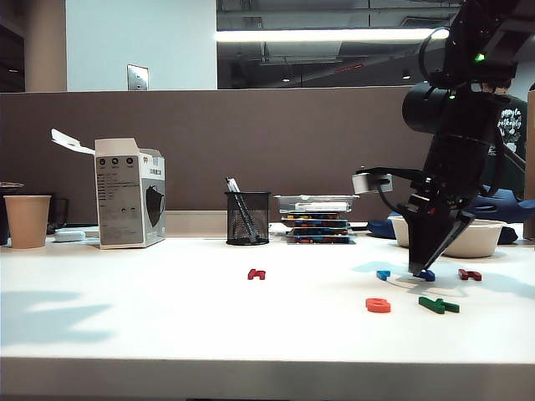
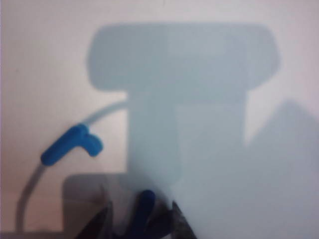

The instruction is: Select the appropriate letters from the row of letter magnets placed on the table to arrange into the word "sky".

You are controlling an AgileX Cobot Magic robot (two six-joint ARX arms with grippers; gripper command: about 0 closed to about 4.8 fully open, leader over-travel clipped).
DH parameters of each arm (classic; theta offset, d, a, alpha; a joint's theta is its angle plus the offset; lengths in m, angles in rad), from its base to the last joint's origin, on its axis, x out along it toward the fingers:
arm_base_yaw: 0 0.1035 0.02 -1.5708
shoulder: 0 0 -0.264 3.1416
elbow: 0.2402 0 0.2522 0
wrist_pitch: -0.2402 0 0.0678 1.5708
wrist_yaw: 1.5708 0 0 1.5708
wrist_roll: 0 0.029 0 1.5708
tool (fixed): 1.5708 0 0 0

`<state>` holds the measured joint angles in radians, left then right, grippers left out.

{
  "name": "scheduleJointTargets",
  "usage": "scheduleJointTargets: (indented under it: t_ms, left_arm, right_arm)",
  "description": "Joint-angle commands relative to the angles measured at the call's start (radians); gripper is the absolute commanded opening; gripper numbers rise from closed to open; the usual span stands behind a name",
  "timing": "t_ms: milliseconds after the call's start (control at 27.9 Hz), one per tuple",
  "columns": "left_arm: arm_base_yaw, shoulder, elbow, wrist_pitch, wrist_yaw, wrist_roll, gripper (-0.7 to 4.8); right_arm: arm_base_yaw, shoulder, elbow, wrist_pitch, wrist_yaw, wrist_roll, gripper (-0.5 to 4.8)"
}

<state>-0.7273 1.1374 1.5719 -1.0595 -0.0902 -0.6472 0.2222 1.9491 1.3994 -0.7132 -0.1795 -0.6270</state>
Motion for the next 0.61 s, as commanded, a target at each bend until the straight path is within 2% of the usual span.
scheduleJointTargets:
  t_ms: [36, 251, 358, 502, 609]
  left_arm:
    - [0.0, -0.002, 0.003, 0.006, -0.002, 0.004, -0.05]
    - [0.0, -0.003, 0.003, 0.006, -0.002, 0.004, -0.05]
    - [0.0, -0.002, 0.003, 0.006, -0.002, 0.004, -0.05]
    - [0.0, -0.002, 0.003, 0.006, -0.002, 0.004, -0.05]
    - [0.0, -0.003, 0.003, 0.006, -0.002, 0.004, -0.05]
  right_arm:
    - [-0.005, 0.008, 0.002, -0.005, 0.002, -0.003, 1.44]
    - [-0.009, 0.018, 0.002, -0.018, 0.002, -0.003, 1.43]
    - [-0.009, 0.018, 0.002, -0.022, 0.002, -0.003, 0.95]
    - [-0.009, 0.018, 0.002, -0.023, 0.014, -0.003, 0.88]
    - [-0.009, 0.018, 0.002, -0.022, 0.028, -0.003, 0.57]
